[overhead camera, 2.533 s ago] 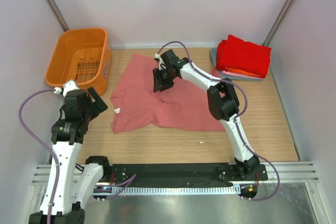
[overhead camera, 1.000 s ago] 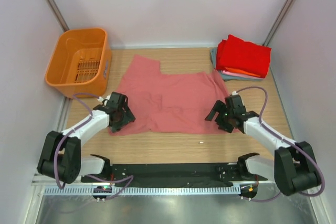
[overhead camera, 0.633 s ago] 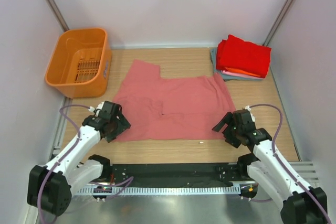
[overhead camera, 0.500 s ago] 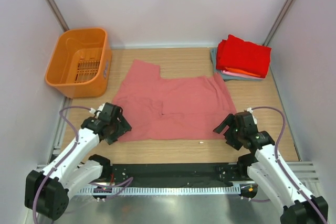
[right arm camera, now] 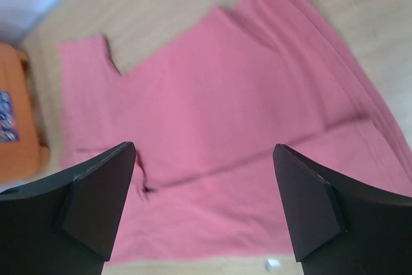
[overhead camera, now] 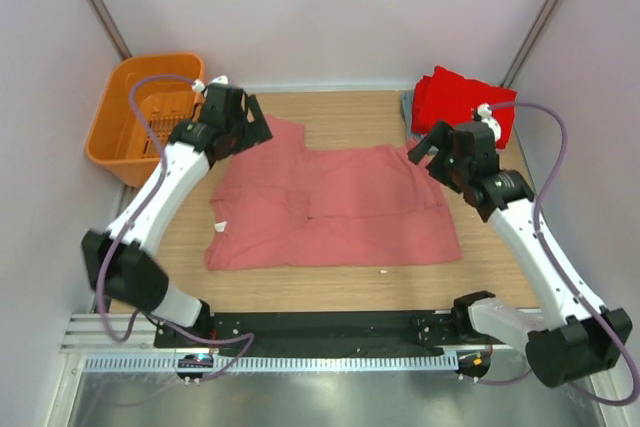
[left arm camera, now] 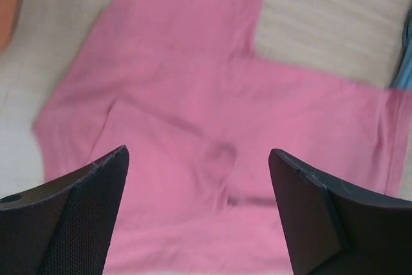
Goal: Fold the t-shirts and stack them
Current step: Fold the tshirt
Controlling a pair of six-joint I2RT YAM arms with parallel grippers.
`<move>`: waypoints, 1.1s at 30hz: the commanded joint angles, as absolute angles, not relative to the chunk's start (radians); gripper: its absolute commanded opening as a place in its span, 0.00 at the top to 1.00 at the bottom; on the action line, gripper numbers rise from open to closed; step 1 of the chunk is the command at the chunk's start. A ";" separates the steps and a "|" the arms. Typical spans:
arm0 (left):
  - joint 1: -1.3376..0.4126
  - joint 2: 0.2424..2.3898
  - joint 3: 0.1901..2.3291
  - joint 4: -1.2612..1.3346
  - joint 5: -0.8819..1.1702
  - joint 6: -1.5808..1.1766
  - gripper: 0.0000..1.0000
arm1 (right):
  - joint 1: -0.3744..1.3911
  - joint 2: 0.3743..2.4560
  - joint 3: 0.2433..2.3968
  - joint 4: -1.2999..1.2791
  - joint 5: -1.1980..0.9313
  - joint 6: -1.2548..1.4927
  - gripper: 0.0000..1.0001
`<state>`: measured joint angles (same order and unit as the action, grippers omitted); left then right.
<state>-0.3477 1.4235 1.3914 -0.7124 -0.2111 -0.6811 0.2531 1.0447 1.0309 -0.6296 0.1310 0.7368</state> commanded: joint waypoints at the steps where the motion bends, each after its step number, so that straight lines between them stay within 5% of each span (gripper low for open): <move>1: -0.264 1.764 1.633 -0.663 -0.123 -0.586 0.12 | 0.252 1.178 1.130 -0.458 0.189 0.690 0.05; 8: -0.166 2.370 2.413 -0.885 0.053 -0.523 0.20 | 0.305 1.174 0.887 -0.144 -0.095 0.704 0.06; 10: -0.153 2.442 2.488 -0.864 0.072 -0.517 0.20 | 0.340 1.141 0.848 -0.150 -0.101 0.669 0.06; 26: -0.091 2.691 2.514 -0.603 0.207 -0.597 0.16 | 0.416 0.982 0.764 -0.310 -0.129 0.594 0.06; 33: -0.094 2.721 2.485 -0.592 0.270 -0.612 0.22 | 0.416 0.983 0.738 -0.328 -0.114 0.581 0.06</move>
